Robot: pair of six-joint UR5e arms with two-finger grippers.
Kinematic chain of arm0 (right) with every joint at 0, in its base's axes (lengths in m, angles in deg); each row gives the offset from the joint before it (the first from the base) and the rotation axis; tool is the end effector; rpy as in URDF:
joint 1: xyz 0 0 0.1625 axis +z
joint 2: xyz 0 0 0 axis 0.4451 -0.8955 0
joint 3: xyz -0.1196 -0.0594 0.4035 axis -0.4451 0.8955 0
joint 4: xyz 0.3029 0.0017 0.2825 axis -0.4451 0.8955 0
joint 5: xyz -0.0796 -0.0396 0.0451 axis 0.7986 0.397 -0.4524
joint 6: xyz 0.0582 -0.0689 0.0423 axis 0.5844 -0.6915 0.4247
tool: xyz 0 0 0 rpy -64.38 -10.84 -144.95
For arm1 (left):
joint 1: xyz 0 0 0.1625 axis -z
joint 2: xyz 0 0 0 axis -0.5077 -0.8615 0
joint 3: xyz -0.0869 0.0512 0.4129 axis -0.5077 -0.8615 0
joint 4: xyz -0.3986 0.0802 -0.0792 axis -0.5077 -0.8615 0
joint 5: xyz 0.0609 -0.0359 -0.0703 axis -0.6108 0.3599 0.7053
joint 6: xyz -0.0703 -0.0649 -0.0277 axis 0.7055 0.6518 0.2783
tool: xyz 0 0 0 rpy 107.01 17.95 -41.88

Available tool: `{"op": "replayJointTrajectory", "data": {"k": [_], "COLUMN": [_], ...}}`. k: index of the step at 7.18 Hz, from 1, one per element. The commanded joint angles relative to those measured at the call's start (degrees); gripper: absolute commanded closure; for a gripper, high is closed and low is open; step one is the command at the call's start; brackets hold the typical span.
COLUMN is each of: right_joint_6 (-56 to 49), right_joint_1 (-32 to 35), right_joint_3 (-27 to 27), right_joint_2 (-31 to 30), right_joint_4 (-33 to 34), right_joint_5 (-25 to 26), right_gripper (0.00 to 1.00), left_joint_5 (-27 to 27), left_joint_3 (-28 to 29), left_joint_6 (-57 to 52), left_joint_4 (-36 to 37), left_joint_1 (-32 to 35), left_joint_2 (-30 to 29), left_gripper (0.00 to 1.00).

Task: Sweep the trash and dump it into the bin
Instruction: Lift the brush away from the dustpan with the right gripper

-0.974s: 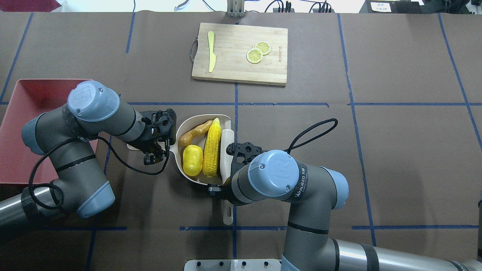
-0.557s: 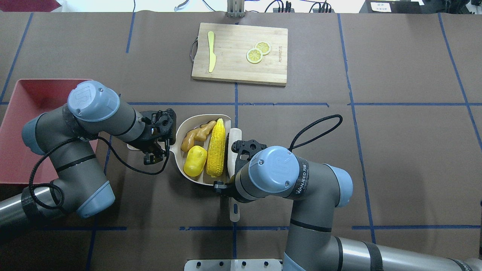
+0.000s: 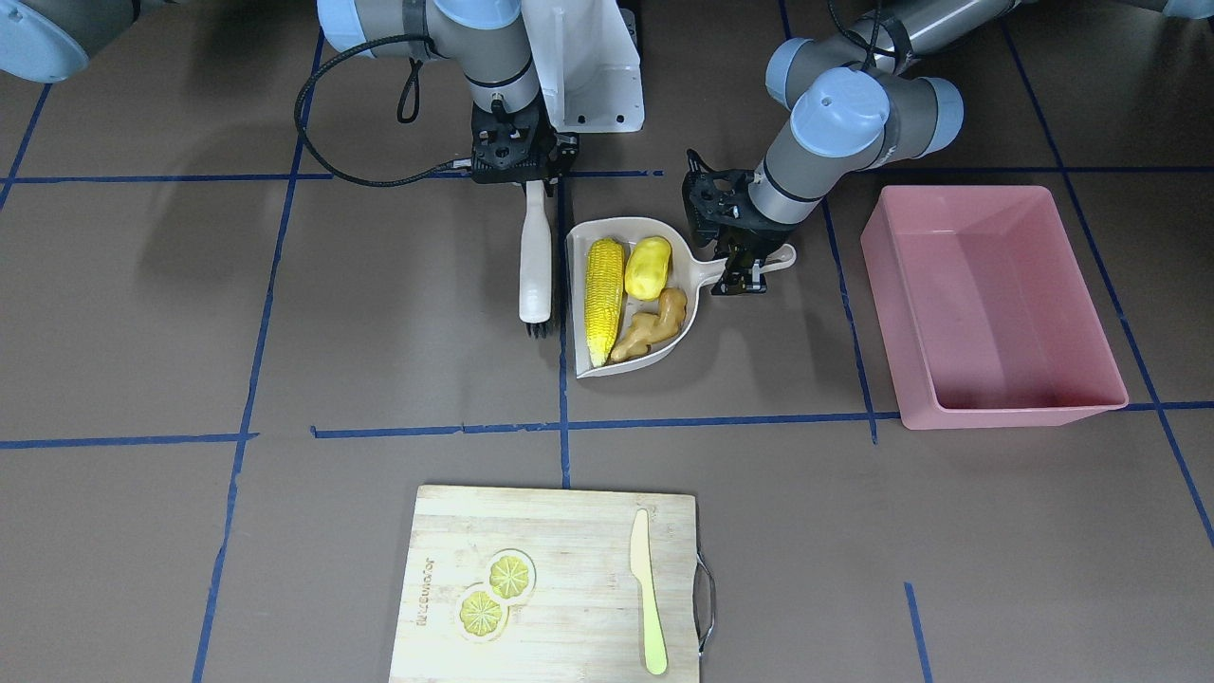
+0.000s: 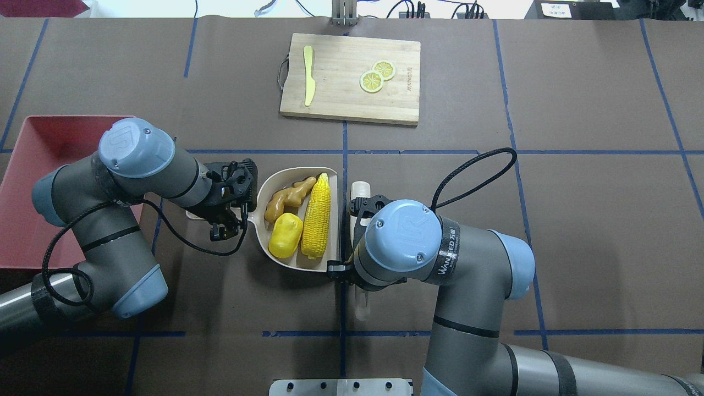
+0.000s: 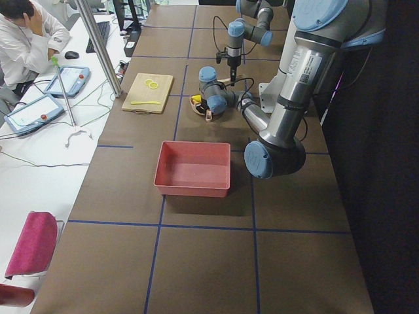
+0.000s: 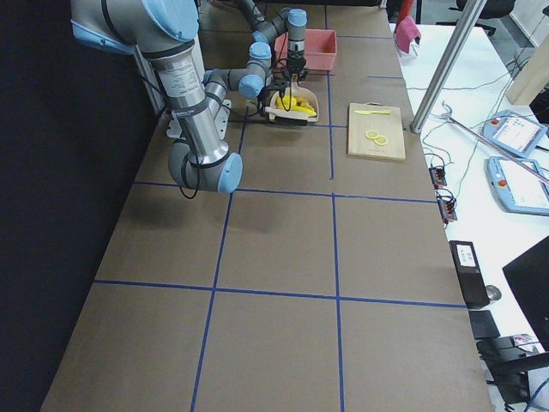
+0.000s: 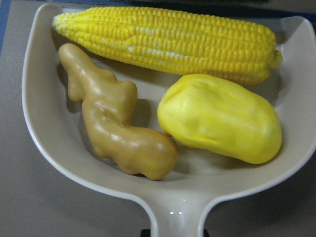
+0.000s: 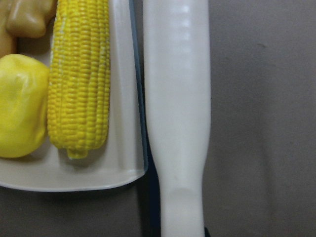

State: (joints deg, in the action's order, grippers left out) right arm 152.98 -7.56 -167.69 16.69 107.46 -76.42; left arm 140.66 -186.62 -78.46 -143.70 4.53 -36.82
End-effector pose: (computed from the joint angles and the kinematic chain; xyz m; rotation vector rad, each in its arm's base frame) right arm -0.5625 -0.3061 0.1937 -0.0263 -0.9005 0.0468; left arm 0.4666 -0.4338 0.3227 0.7578 0.7757 1.3596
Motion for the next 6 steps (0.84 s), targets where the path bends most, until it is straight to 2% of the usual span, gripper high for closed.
{"op": "replayJointTrajectory", "data": {"k": [1,4,6], "right_joint_6": [-2.47,-4.94,-4.85], "right_joint_1": [1.43,2.40,2.84], "right_joint_3": [-0.45,-0.53,-0.80], "right_joint_2": [-0.98,-3.62,-3.80], "right_joint_4": [2.18,2.98,2.98], "right_joint_5": [-0.42,0.10,0.45], "right_gripper": [1.00,1.00,1.00], "left_joint_5": [0.13,0.13,0.31], "left_joint_3": [-0.17,-2.28,-5.87], "left_joint_6": [0.29,0.55,0.55], "left_joint_4": [-0.62,-2.37,-2.73], "left_joint_1": [0.11,0.98,3.35], "left_joint_2": [0.15,0.15,0.94], "left_gripper": [0.97,1.00,1.00]}}
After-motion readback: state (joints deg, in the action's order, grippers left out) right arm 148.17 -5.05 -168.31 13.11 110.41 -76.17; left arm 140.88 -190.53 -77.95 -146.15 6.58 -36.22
